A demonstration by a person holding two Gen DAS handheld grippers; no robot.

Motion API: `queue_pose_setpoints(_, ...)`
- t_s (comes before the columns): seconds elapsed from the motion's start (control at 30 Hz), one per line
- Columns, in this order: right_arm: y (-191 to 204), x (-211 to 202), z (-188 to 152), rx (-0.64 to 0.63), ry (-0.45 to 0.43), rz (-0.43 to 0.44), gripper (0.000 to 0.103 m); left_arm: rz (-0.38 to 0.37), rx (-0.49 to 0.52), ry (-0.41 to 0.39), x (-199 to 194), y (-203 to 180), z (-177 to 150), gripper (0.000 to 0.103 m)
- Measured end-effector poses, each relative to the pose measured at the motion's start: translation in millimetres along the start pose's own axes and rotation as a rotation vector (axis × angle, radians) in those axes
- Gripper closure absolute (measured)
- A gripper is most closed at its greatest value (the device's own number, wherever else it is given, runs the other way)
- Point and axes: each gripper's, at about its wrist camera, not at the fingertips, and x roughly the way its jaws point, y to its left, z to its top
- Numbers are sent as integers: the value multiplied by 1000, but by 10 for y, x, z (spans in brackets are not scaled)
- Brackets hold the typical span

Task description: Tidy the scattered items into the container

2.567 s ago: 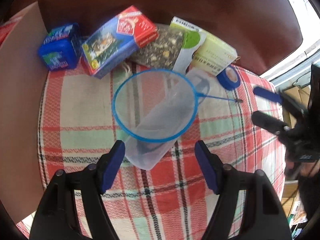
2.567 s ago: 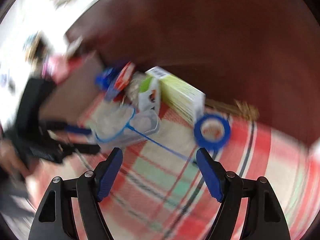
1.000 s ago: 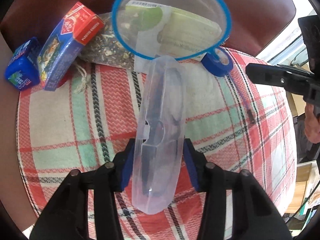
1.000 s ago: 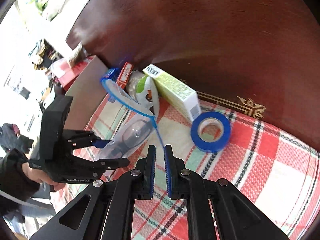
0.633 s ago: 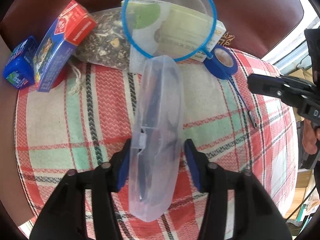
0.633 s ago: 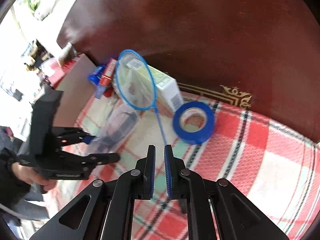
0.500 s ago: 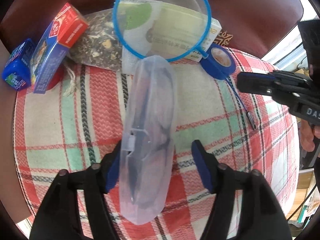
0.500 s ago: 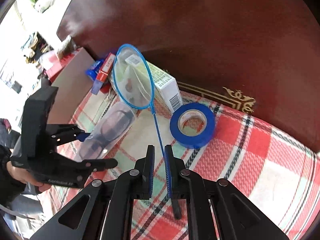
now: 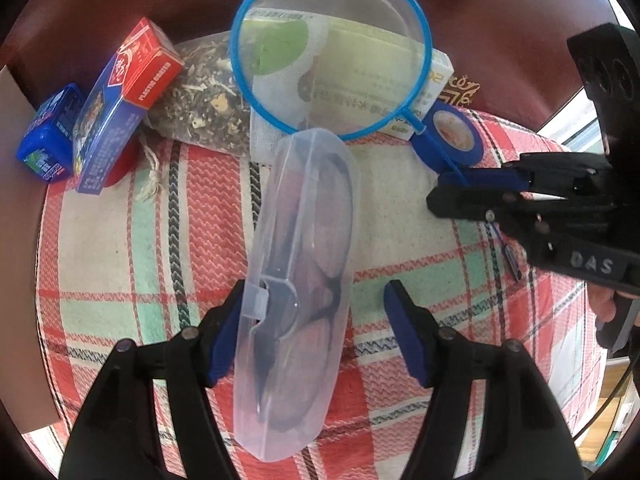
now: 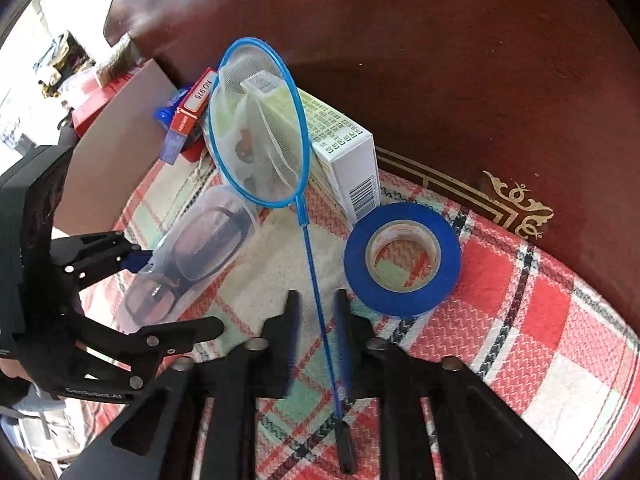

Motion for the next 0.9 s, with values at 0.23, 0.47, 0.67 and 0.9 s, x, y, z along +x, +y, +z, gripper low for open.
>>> queue_pose_setpoints(0.23, 56, -45, -51, -15, -37, 17, 95, 44, -26, -18, -4, -60, 44, 57)
queue_pose_setpoints(0.47, 78, -148, -75, 1, -69, 44, 101, 35, -81, -29, -19, -141, 102, 59)
queue_pose_setpoints(0.67, 88, -376, -62, 39, -126, 77, 102, 17, -100, -67, -164, -260, 145, 60)
queue_pose_setpoints(0.9, 159, -555, -41, 45, -154, 75, 102, 4, -133, -114, -445, -314, 212, 60)
